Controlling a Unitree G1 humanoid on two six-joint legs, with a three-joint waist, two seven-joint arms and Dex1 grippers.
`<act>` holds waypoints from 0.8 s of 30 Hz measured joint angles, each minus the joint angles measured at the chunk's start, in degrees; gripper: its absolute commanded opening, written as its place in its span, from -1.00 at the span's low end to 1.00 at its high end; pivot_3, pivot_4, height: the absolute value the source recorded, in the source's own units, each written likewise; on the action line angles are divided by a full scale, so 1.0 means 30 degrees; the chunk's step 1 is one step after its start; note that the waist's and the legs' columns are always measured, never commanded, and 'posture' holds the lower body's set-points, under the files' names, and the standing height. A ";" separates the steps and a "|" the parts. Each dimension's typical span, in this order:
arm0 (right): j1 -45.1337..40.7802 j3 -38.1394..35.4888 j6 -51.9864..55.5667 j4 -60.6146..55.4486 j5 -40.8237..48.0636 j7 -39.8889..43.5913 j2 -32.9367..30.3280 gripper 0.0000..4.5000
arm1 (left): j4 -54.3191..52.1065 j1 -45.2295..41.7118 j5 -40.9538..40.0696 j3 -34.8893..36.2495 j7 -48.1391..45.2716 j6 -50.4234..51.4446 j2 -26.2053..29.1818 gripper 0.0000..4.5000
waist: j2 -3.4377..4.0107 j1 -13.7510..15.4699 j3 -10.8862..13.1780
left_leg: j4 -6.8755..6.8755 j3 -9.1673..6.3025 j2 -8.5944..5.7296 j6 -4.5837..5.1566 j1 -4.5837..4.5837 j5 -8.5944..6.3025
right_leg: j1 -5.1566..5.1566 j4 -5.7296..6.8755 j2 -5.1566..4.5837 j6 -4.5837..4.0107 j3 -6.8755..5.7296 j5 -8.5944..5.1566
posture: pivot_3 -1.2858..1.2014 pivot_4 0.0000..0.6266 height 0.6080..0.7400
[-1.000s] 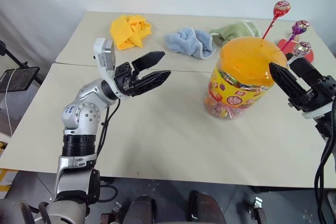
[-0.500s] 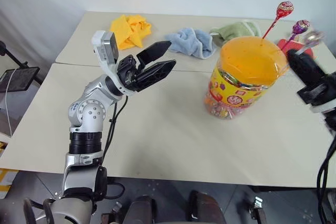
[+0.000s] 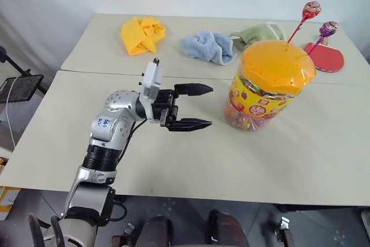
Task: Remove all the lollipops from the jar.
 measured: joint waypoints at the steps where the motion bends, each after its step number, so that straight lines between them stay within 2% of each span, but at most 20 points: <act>1: 0.0064 0.0754 0.0244 0.0153 -0.0526 0.0067 0.0051 -0.97 | 0.0010 0.0000 0.0027 -0.0102 -0.0022 -0.0009 -0.0046 1.00 | 0.0019 -0.0061 -0.0007 | -0.0002 0.0015 0.0000 0.0000 0.0006 0.0000 | -0.0006 0.0005 -0.0001 0.0000 0.0017 0.0000 | 0.03 -0.52 1.00; 3: -0.0136 0.1587 0.0273 0.0662 -0.1013 0.0494 0.0142 -0.97 | 0.0011 -0.0004 0.0035 -0.0251 -0.0143 0.0060 -0.0044 1.00 | 0.0051 -0.0103 -0.0016 | -0.0011 0.0037 0.0001 -0.0001 0.0023 0.0000 | -0.0012 0.0019 0.0000 0.0001 0.0033 0.0000 | 0.03 -0.52 1.00; 4: -0.0272 0.1775 0.0275 0.0830 -0.1150 0.0711 0.0167 -0.77 | 0.0010 -0.0003 0.0032 -0.0256 -0.0209 0.0138 -0.0024 1.00 | 0.0055 -0.0098 -0.0017 | -0.0012 0.0035 0.0003 -0.0002 0.0026 0.0000 | -0.0014 0.0028 0.0001 0.0001 0.0030 0.0000 | 0.03 -0.52 1.00; 5: -0.0545 0.1819 0.0335 0.0993 -0.1182 0.1066 0.0248 -0.68 | 0.0012 -0.0003 0.0031 -0.0261 -0.0273 0.0225 0.0035 1.00 | 0.0055 -0.0084 -0.0016 | -0.0009 0.0032 0.0003 -0.0002 0.0024 0.0001 | -0.0014 0.0029 0.0002 0.0001 0.0028 0.0000 | 0.03 -0.52 1.00; 8: -0.0800 0.1869 0.0414 0.0605 -0.1312 0.1683 0.0317 -0.19 | 0.0013 -0.0003 0.0030 -0.0256 -0.0385 0.0371 0.0072 1.00 | 0.0054 -0.0026 -0.0016 | 0.0001 0.0033 -0.0001 -0.0001 0.0015 0.0000 | -0.0013 0.0015 -0.0001 0.0002 0.0031 0.0001 | 0.03 -0.52 1.00; 9: -0.0808 0.1869 0.0390 0.0542 -0.1323 0.1795 0.0319 -0.10 | 0.0013 -0.0004 0.0030 -0.0250 -0.0390 0.0375 0.0073 1.00 | 0.0054 0.0001 -0.0016 | 0.0002 0.0026 -0.0002 -0.0001 0.0013 0.0000 | -0.0013 0.0015 -0.0001 0.0001 0.0030 0.0001 | 0.03 -0.52 1.00; 11: -0.0801 0.1682 -0.0075 0.0236 -0.1426 0.2430 0.0411 0.21 | 0.0025 -0.0005 0.0003 -0.0152 -0.0344 0.0424 0.0055 1.00 | 0.0052 0.0075 -0.0015 | 0.0008 0.0007 -0.0007 -0.0001 0.0000 0.0000 | -0.0011 0.0009 -0.0001 0.0002 0.0026 0.0001 | 0.03 -0.52 1.00; 14: -0.2156 0.0209 -0.2228 -0.0500 -0.0154 0.4335 0.2063 0.66 | 0.0166 -0.0021 -0.0412 0.0531 0.0257 0.0938 -0.0205 1.00 | 0.0039 0.0032 -0.0007 | 0.0006 0.0003 -0.0005 -0.0002 0.0000 0.0000 | -0.0010 0.0004 0.0001 0.0009 0.0021 0.0004 | 0.03 -0.52 1.00; 16: -0.3967 -0.0835 -0.3131 -0.1512 0.1653 0.5145 0.2870 0.66 | 0.0595 -0.0342 -0.1333 0.1569 0.1353 0.1749 -0.0892 1.00 | 0.0046 -0.0058 -0.0004 | 0.0019 0.0001 0.0001 -0.0002 0.0008 0.0000 | -0.0011 0.0023 0.0000 0.0009 0.0034 0.0005 | 0.03 -0.52 1.00; 19: -0.6463 -0.1362 -0.3100 -0.2396 0.2921 0.4823 0.2476 0.66 | 0.0978 -0.0971 -0.2603 0.3022 0.2967 0.2709 -0.1537 1.00 | 0.0039 -0.0062 -0.0001 | 0.0025 -0.0014 0.0006 -0.0004 0.0029 0.0000 | -0.0003 0.0056 0.0000 0.0010 0.0027 0.0005 | 0.03 -0.52 1.00; 24: -1.1575 0.0680 -0.2262 -0.2164 0.3954 0.2708 0.3048 0.66 | 0.1772 -0.1478 -0.3557 0.4394 0.4859 0.3599 -0.2290 1.00 | 0.0031 -0.0010 0.0004 | 0.0021 -0.0032 -0.0002 -0.0006 0.0011 0.0001 | -0.0008 0.0059 -0.0002 0.0010 0.0002 0.0005 | 0.03 -0.52 1.00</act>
